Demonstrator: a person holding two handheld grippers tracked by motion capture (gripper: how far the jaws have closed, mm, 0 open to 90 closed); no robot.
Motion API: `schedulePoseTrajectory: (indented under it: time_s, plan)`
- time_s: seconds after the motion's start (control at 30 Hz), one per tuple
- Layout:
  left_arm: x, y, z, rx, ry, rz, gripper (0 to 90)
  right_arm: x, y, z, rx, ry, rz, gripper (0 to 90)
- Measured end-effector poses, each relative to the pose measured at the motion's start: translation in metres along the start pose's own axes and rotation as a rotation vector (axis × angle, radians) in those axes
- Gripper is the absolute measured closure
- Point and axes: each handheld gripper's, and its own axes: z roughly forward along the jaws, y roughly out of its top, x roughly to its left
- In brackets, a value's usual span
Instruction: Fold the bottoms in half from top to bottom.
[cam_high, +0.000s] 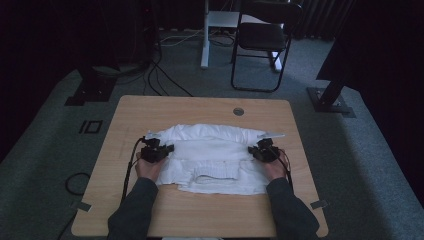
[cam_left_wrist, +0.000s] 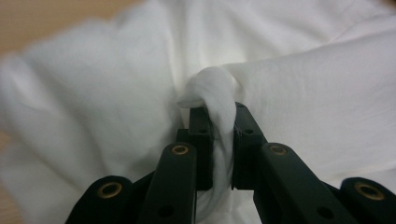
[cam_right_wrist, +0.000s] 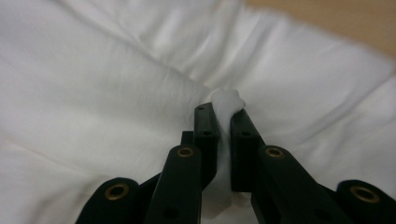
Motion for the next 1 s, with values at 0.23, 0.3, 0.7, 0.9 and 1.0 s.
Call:
schedulePoseTrajectory:
  time_s: [0.23,0.3,0.7,0.9,1.0]
  plan:
    - [-0.008,0.049,-0.061,-0.259,-0.125,-0.038,82.9,-0.003,0.035,-0.068,-0.229,0.013,-0.025,84.8]
    - [-0.012,0.059,-0.076,-0.31,-0.159,-0.021,83.0,-0.003,0.042,-0.084,-0.297,0.013,-0.024,85.0]
    - [-0.017,0.019,-0.093,-0.234,-0.196,0.008,81.7,0.015,0.013,-0.112,-0.313,0.044,-0.093,84.4]
    - [-0.01,-0.02,-0.086,-0.13,-0.187,-0.015,62.7,0.021,-0.033,-0.097,-0.203,0.071,-0.07,73.1]
    - [-0.01,-0.017,-0.091,-0.149,-0.173,-0.021,56.1,0.021,-0.04,-0.098,-0.194,0.052,-0.07,56.4]
